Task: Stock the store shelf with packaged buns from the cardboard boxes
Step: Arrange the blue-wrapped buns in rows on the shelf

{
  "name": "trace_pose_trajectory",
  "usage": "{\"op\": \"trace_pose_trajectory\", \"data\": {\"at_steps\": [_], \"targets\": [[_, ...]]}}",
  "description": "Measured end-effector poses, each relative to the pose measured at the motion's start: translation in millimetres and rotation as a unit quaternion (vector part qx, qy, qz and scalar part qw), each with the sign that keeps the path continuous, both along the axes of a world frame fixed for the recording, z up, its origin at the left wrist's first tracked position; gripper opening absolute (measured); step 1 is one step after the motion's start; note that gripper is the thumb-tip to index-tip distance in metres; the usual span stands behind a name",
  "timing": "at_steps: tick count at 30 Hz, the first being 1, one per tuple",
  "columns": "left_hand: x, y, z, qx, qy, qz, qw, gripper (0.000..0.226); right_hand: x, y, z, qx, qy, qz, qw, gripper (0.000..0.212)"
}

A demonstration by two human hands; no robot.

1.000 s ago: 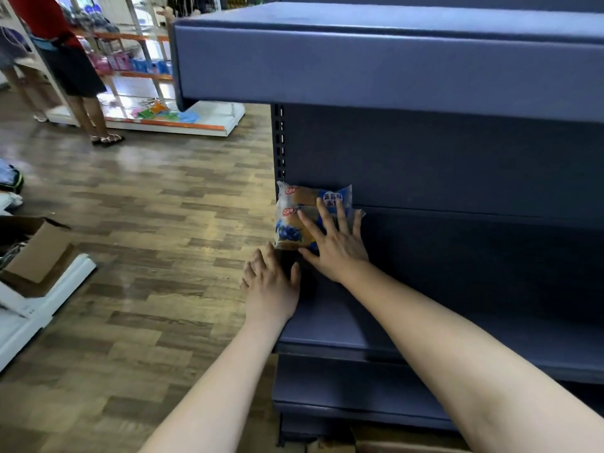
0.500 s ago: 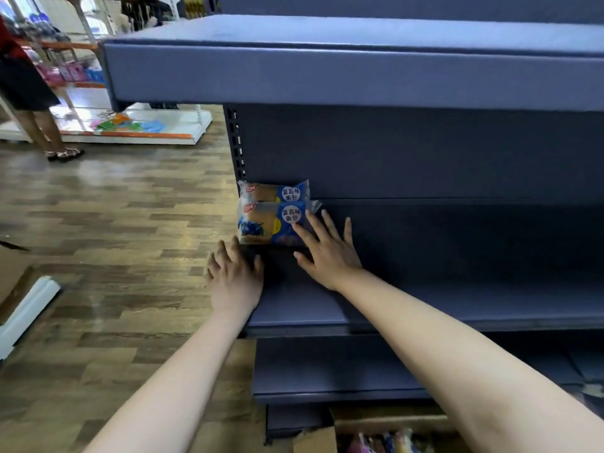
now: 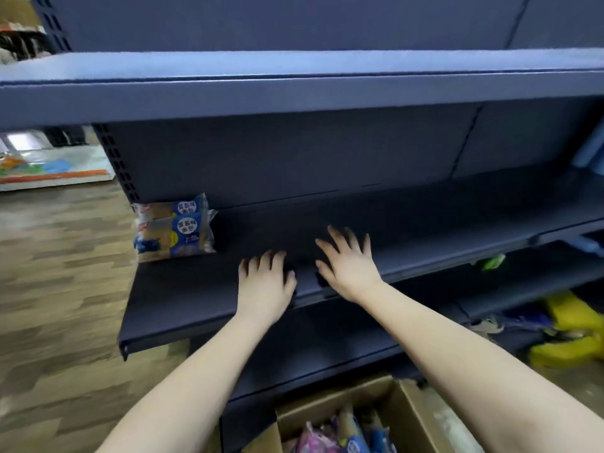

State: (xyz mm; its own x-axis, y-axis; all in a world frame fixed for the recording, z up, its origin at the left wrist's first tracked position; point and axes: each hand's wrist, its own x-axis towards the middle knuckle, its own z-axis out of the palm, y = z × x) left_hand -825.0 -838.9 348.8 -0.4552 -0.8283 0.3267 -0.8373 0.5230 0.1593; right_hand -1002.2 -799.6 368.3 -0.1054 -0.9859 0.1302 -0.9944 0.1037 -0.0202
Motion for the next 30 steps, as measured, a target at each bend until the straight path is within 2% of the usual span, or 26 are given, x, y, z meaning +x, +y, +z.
{"op": "trace_pose_trajectory", "data": {"at_steps": [4,8,12,16,22,27,30], "targets": [[-49.9,38.3,-12.8,-0.029,-0.007,-0.088,0.996,0.044,-39.4,50.1,-10.0,-0.038,-0.007,-0.05,0.998,0.048],[-85.8,66.7,-22.3,-0.019,-0.01,-0.133,0.991,0.042,-70.6,92.3,-22.2,-0.024,0.005,-0.072,0.997,0.047],[-107.1,88.6,-41.4,0.015,-0.026,-0.159,0.987,0.029,-94.9,121.7,-36.9,0.013,-0.016,-0.105,0.994,0.048],[-116.8,109.0,-68.2,0.07,-0.04,-0.139,0.987,0.024,-108.2,144.9,-65.8,0.042,-0.018,-0.08,0.996,0.046],[-97.9,157.0,-140.4,0.237,-0.076,-0.051,0.967,0.045,-100.7,172.7,-131.3,0.091,-0.088,-0.06,0.99,0.045],[-52.6,214.4,-209.4,0.37,-0.168,-0.014,0.914,0.052,-69.4,209.6,-210.1,0.244,-0.125,-0.021,0.962,0.049],[-31.0,236.5,-234.9,0.451,-0.176,0.026,0.875,0.056,-44.3,227.6,-248.6,0.294,-0.162,-0.01,0.942,0.056]]}}
